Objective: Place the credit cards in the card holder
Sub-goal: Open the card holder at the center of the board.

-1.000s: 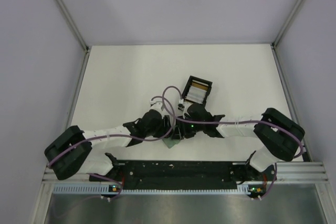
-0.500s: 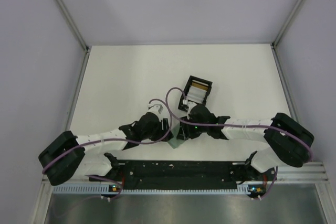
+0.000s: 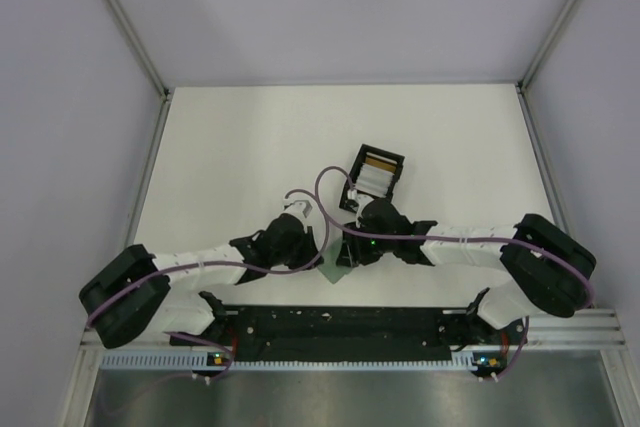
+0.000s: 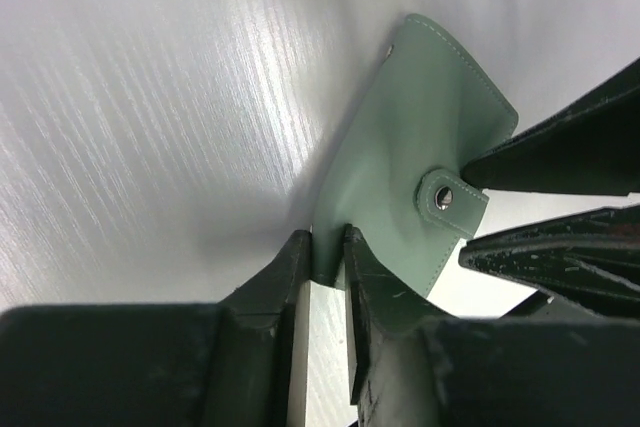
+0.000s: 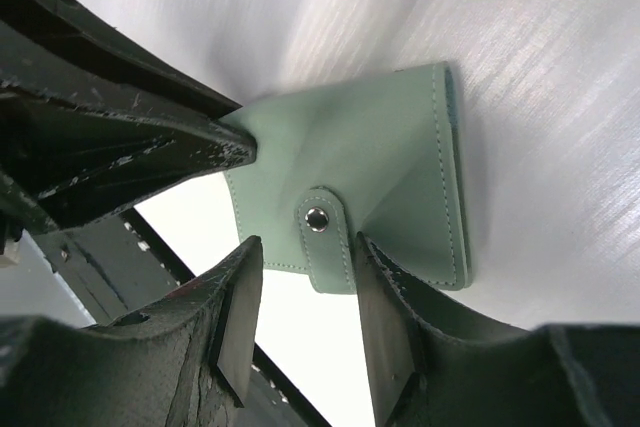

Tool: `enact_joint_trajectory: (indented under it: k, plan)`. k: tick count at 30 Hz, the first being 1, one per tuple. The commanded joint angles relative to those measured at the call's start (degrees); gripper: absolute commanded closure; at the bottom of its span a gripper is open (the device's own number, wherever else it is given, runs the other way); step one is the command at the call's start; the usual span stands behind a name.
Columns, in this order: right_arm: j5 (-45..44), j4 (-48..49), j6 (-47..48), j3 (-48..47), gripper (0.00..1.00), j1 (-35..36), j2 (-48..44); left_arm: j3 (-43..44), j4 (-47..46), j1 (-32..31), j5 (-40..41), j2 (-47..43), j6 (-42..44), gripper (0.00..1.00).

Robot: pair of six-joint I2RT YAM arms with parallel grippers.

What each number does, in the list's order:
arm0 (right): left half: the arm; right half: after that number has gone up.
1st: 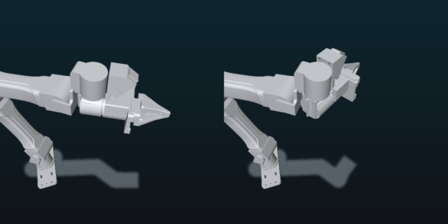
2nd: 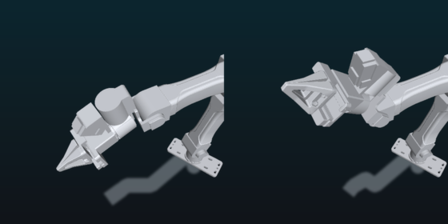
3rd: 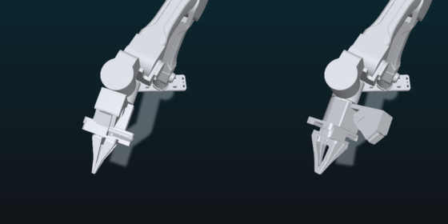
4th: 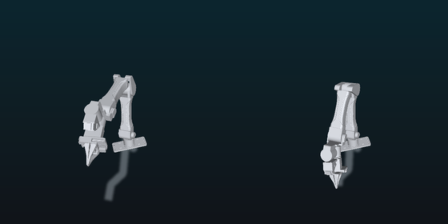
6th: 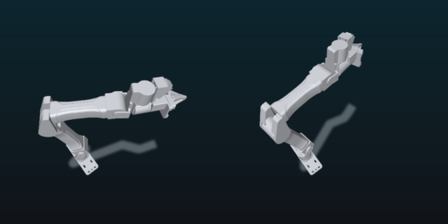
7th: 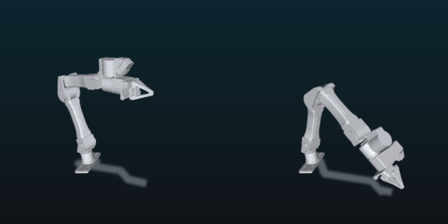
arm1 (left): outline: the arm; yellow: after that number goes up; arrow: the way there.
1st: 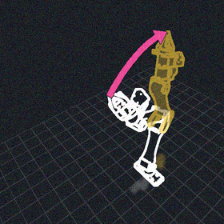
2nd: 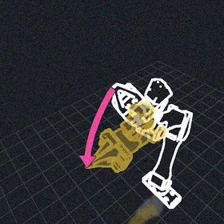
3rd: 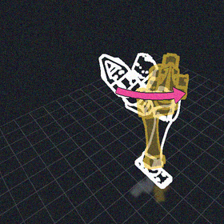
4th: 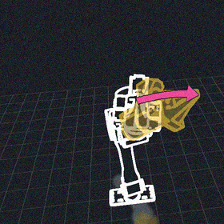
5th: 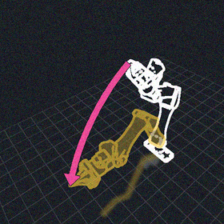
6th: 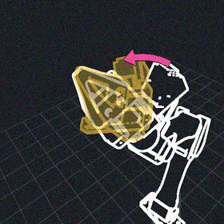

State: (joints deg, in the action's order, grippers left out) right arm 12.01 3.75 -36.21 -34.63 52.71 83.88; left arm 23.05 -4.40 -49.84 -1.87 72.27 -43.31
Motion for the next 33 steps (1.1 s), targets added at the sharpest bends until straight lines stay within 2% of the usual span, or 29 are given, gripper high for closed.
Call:
enact_joint_trajectory:
  k: [1, 3, 11, 14, 19, 24, 27, 30, 33]
  plan:
    - [1.17, -3.49, 0.70, 0.88, 0.58, 0.47, 1.91, -1.96, 3.35, -1.13, -2.88, 3.23, -0.37, 0.91]
    - [2.40, -3.05, 1.05, 0.97, 0.61, 0.38, 1.38, -1.08, 3.96, -1.13, -1.92, 3.67, -0.11, 1.00]
    - [8.37, -3.57, 3.33, 0.09, 0.67, 0.38, 1.47, 1.47, 4.14, -1.13, 3.45, 4.63, -1.25, 1.00]
    - [9.96, -5.77, 5.79, -0.17, 0.74, 0.47, 1.64, 1.82, 4.14, -1.13, 4.59, 4.63, -1.95, 1.00]
    - [13.47, -4.19, 7.29, -0.87, 0.85, 0.47, 4.62, 2.18, 4.14, -1.13, 6.35, 4.99, -3.44, 1.00]
    - [14.70, 1.77, 4.22, -0.44, 0.84, 0.46, 6.56, 1.39, 3.53, -1.22, 6.97, 4.46, -5.73, 1.00]
    - [16.64, 5.47, 2.81, 0.18, 0.78, 0.55, 7.18, 0.77, 3.17, -1.31, 7.58, 4.20, -6.78, 1.00]
    - [14.55, 3.64, 3.33, -1.22, 0.69, 1.17, 8.32, 0.51, 2.74, -1.40, 7.84, 4.02, -7.40, 1.00]
    - [12.87, 2.84, 3.69, -1.40, 0.71, 1.52, 9.11, 0.33, 2.91, -1.48, 8.54, 3.76, -8.19, 1.00]
